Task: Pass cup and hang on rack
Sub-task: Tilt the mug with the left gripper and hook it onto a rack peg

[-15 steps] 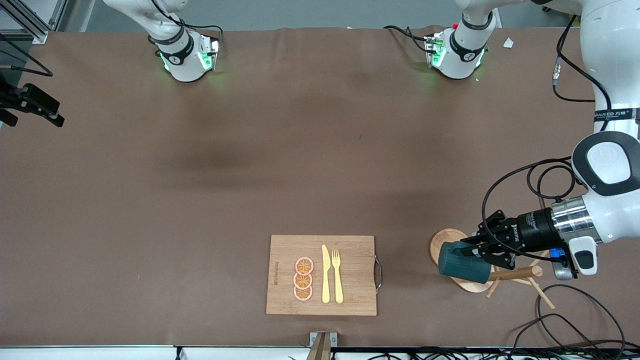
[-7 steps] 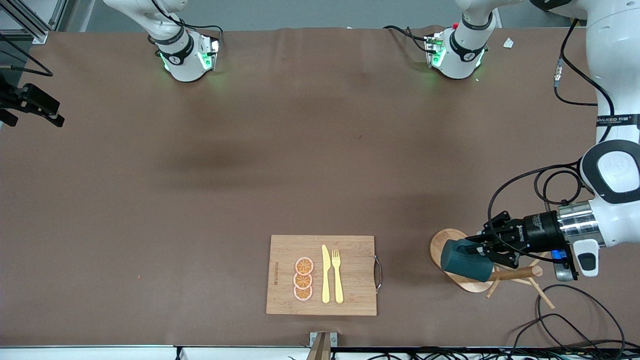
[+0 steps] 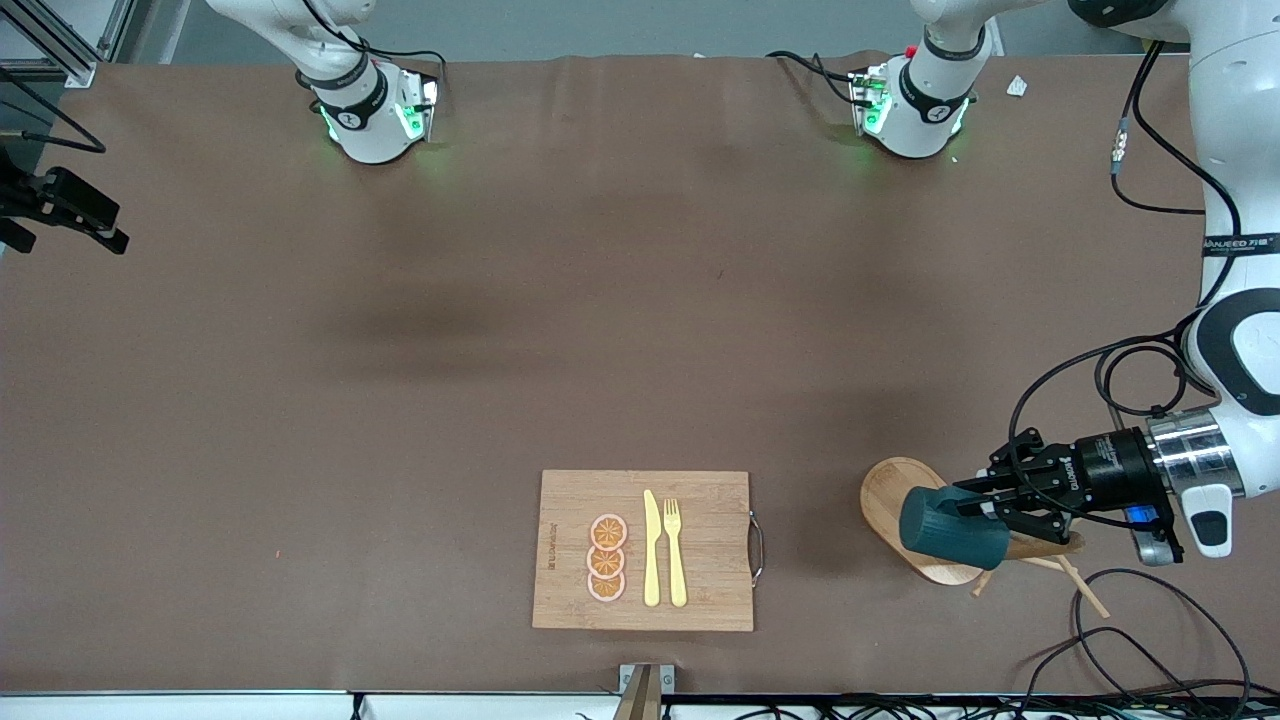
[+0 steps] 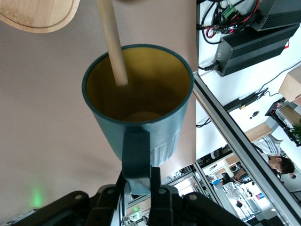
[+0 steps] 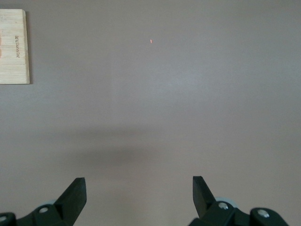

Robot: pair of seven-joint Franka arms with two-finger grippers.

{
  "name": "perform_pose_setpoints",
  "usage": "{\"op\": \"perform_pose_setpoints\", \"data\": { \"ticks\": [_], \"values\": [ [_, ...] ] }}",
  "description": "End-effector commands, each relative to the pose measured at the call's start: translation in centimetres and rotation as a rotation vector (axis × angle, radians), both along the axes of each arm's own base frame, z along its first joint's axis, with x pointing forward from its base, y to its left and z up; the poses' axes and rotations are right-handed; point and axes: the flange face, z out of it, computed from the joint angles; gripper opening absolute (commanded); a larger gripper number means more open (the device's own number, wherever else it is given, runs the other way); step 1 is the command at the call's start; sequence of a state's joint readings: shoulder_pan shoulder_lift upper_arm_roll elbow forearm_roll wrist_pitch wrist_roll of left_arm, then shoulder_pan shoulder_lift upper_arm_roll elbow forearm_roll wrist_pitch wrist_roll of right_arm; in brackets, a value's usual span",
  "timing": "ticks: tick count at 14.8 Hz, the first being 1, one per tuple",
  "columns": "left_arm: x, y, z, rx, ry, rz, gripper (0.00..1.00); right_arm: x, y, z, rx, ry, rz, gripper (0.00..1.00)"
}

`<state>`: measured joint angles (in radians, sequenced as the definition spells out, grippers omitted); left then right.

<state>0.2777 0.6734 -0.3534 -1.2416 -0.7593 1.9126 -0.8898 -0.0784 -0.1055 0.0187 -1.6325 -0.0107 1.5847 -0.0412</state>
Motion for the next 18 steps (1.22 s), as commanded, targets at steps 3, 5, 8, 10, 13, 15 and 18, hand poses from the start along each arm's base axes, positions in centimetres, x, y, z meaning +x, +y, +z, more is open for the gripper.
{"op": "perform_pose_setpoints", "data": {
  "ticks": [3, 5, 8, 10, 13, 15, 18],
  "values": [
    [0.1, 2.1, -0.2, -0.072, 0.007, 0.035, 0.01, -0.4, 0.2, 0.5, 0.004, -0.013, -0.004, 1.0],
    [0.2, 2.4, -0.9, -0.087, 0.019, 0.044, 0.01, -0.4, 0.2, 0.4, 0.004, -0.012, -0.006, 1.0],
    [0.3, 3.7, -1.9, -0.1, 0.032, 0.063, 0.02, -0.4, 0.4, 0.5, 0.004, -0.013, -0.003, 1.0],
    [0.3, 3.8, -1.9, -0.107, 0.036, 0.07, 0.02, -0.5, 0.4, 0.5, 0.004, -0.012, -0.003, 1.0],
    [0.5, 4.8, -2.3, -0.215, 0.063, 0.121, 0.03, -0.5, 0.4, 0.5, 0.004, -0.012, -0.004, 1.0],
    [0.5, 5.0, -2.6, -0.216, 0.068, 0.118, 0.03, -0.5, 0.4, 0.5, 0.004, -0.012, -0.003, 1.0],
    [0.4, 6.0, -3.0, -0.214, 0.067, 0.124, 0.03, -0.5, 0.5, 0.6, 0.003, -0.015, -0.003, 1.0]
  ]
}}
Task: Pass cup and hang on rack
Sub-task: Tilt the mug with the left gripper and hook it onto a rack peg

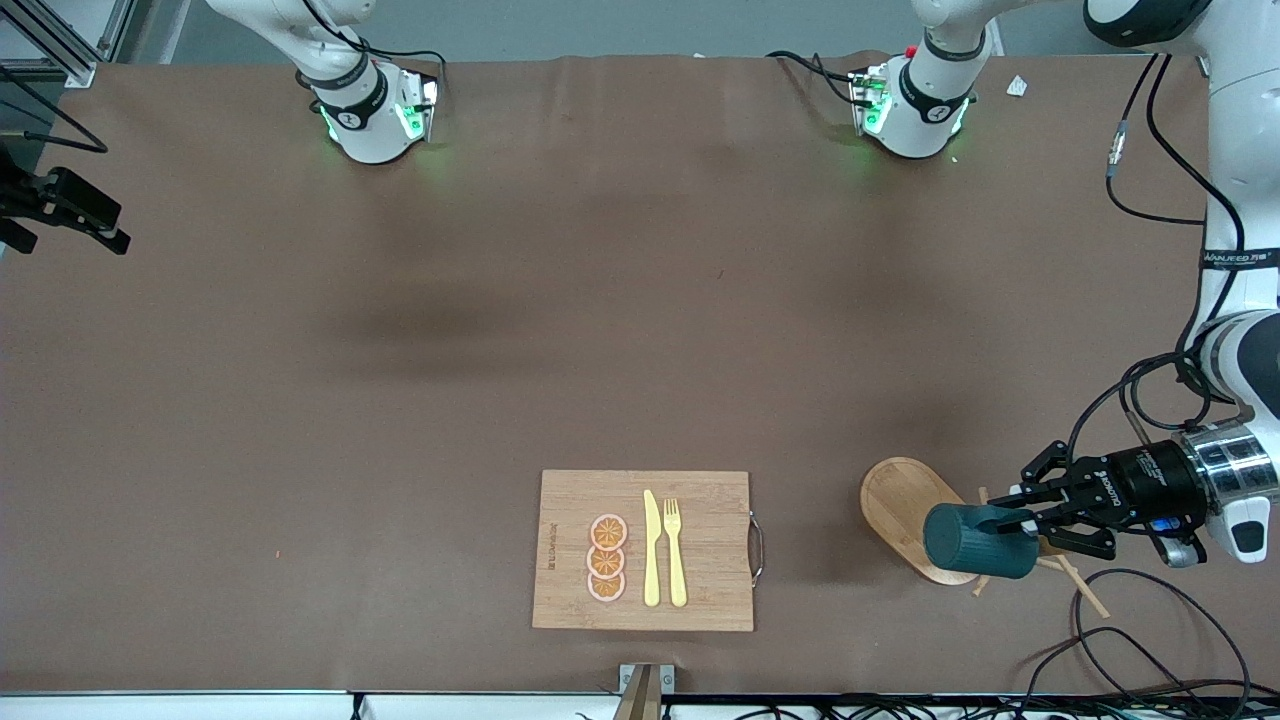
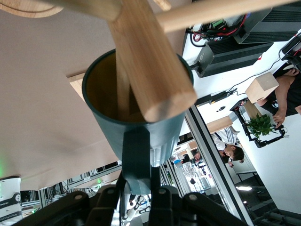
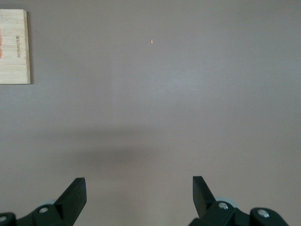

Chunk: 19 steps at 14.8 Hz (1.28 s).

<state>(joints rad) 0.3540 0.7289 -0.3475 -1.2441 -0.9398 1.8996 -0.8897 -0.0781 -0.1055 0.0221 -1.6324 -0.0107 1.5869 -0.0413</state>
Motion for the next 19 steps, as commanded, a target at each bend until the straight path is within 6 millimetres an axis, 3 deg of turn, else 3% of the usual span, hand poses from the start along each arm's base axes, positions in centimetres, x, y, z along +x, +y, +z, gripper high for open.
{"op": "perform_pose_setpoints", "data": {
  "ticks": [1, 11, 17, 19],
  "values": [
    [-0.2, 0.7, 0.0, -0.028, -0.002, -0.004, 0.04, -0.5, 0.3, 0.6, 0.004, -0.011, -0.007, 1.0],
    [-0.2, 0.9, -1.9, -0.039, 0.027, -0.014, 0.06, -0.5, 0.2, 0.6, 0.004, -0.012, -0.006, 1.0],
    [-0.2, 2.0, -2.9, -0.045, 0.038, 0.0, 0.08, -0.5, 0.2, 0.6, 0.004, -0.014, -0.006, 1.0],
    [-0.2, 2.0, -3.0, -0.046, 0.039, 0.0, 0.17, -0.5, 0.2, 0.6, 0.004, -0.014, -0.006, 1.0]
  ]
}}
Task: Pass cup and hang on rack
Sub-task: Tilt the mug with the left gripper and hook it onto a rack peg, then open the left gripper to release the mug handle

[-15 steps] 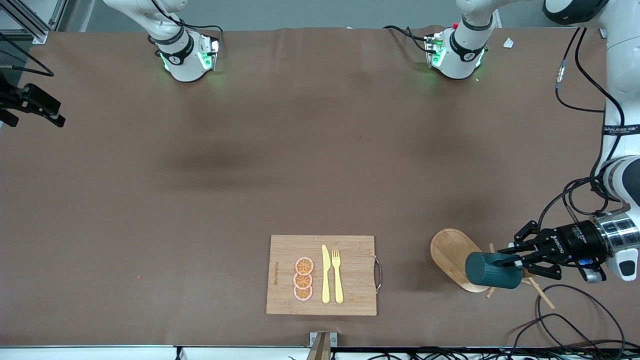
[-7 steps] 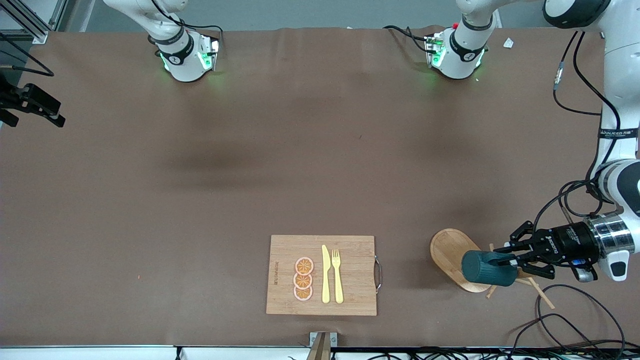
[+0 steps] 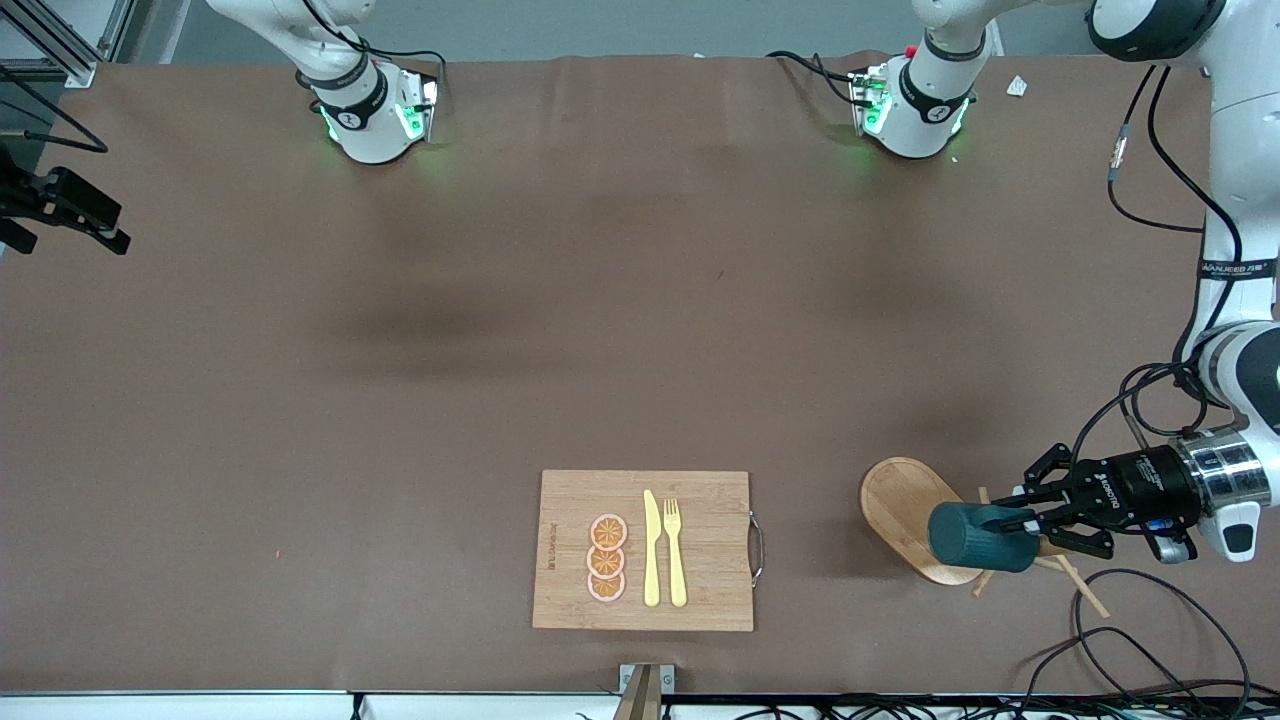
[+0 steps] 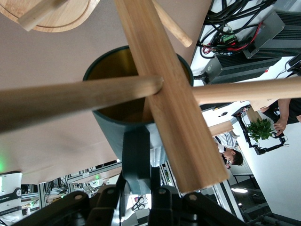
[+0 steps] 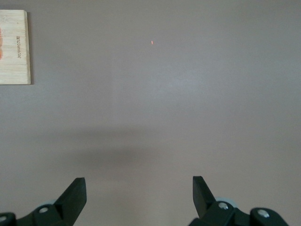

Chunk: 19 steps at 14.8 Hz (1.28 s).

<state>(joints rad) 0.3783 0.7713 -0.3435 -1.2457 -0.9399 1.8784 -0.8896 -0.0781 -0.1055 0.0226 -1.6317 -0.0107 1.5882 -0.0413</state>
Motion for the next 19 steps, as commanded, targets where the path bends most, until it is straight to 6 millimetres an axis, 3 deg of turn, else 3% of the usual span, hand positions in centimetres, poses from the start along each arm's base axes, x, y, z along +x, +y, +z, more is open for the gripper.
{"op": "perform_pose_setpoints", "data": {
  "ticks": [1, 4, 5, 6, 10, 12, 15, 17, 19],
  "values": [
    [-0.1, 0.1, 0.3, -0.027, -0.011, -0.006, 0.28, -0.5, 0.2, 0.6, 0.004, -0.012, -0.007, 1.0],
    [-0.1, 0.2, 0.4, -0.026, -0.012, -0.006, 0.64, -0.5, 0.2, 0.6, 0.004, -0.012, -0.007, 1.0],
    [0.0, 0.1, 0.4, -0.025, -0.014, -0.008, 0.91, -0.5, 0.2, 0.6, 0.004, -0.012, -0.007, 1.0],
    [0.0, -0.2, 0.8, -0.022, -0.019, -0.013, 1.0, -0.5, 0.2, 0.6, 0.004, -0.012, -0.007, 1.0],
    [-0.1, -0.5, 1.2, 0.022, -0.029, -0.034, 1.0, -0.5, 0.2, 0.6, 0.004, -0.012, -0.007, 1.0],
    [-0.4, -1.4, 3.2, 0.1, -0.06, -0.078, 1.0, -0.5, 0.2, 0.6, 0.004, -0.012, -0.007, 1.0],
    [-0.8, -2.3, 4.1, 0.209, -0.093, -0.144, 1.0, -0.5, 0.2, 0.5, 0.004, -0.011, -0.007, 1.0],
    [-1.2, -3.6, 5.2, 0.318, -0.129, -0.22, 1.0, -0.5, 0.2, 0.5, 0.004, -0.011, -0.007, 1.0],
    [-1.8, -6.6, 7.3, 0.474, -0.185, -0.334, 1.0, -0.5, 0.2, 0.6, 0.004, -0.012, -0.007, 1.0]
  ]
}}
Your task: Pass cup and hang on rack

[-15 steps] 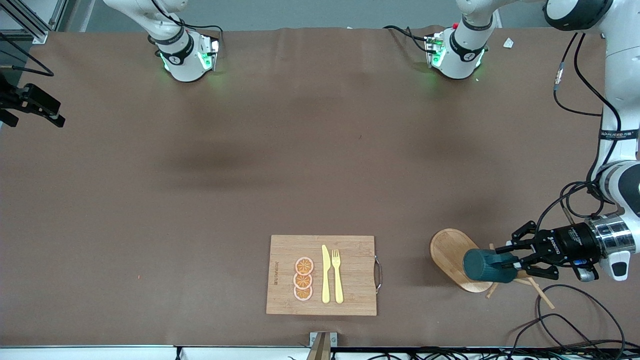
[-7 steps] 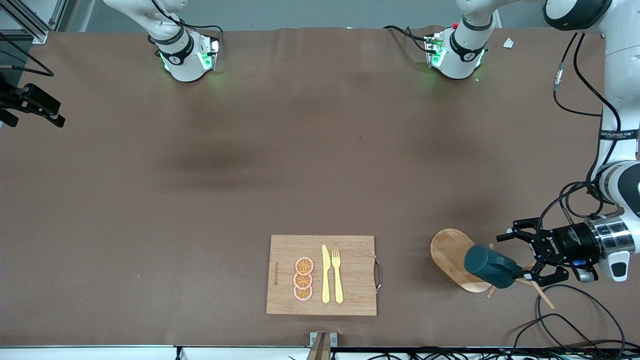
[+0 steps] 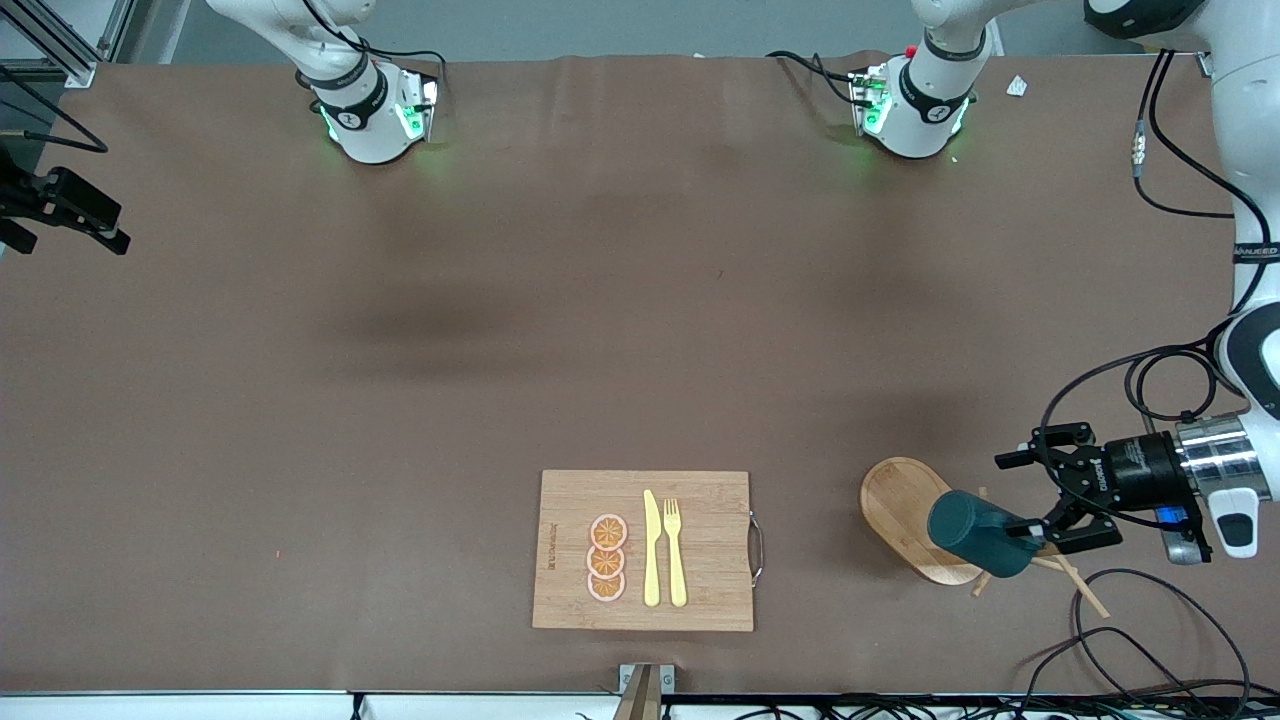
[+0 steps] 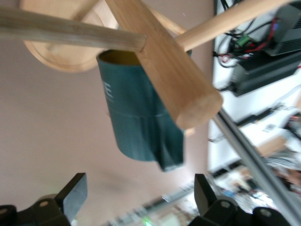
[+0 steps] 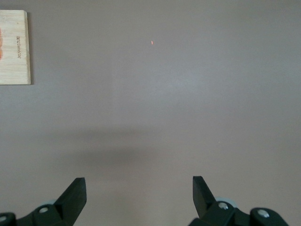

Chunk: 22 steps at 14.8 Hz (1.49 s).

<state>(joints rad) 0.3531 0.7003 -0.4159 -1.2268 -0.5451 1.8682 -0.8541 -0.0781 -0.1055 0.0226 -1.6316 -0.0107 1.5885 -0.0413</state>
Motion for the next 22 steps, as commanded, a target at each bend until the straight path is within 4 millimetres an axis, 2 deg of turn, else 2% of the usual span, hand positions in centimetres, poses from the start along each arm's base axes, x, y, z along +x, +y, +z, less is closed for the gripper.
{"op": "perform_pose_setpoints", "data": {
  "ticks": [1, 4, 6, 8, 16, 18, 20, 22],
  "values": [
    [-1.2, -3.8, 4.0, 0.178, -0.083, -0.138, 1.0, -0.6, 0.2, 0.6, 0.004, -0.01, -0.007, 1.0],
    [-2.8, -6.1, 6.3, 0.331, -0.109, -0.275, 1.0, -0.6, 0.2, 0.6, 0.004, -0.011, -0.007, 1.0],
    [-4.1, -7.5, 8.6, 0.427, -0.147, -0.394, 1.0, -0.7, 0.2, 0.7, 0.004, -0.012, -0.007, 1.0],
    [-5.4, -8.2, 10.9, 0.514, -0.186, -0.493, 1.0, -0.7, 0.2, 0.7, 0.004, -0.012, -0.009, 1.0],
    [-10.2, -6.3, 19.0, 0.772, -0.282, -0.876, 1.0, -0.7, 0.1, 0.8, 0.006, -0.013, -0.01, 1.0],
    [-11.4, -6.2, 21.2, 0.798, -0.303, -0.89, 1.0, -0.7, 0.1, 0.9, 0.006, -0.015, -0.01, 1.0],
    [-12.1, -6.6, 21.7, 0.797, -0.287, -0.901, 1.0, -0.7, 0.1, 0.9, 0.006, -0.015, -0.01, 1.0],
    [-13.4, -6.9, 23.9, 0.815, -0.301, -0.901, 1.0, -0.7, 0.1, 0.8, 0.006, -0.013, -0.012, 1.0]
  ]
}}
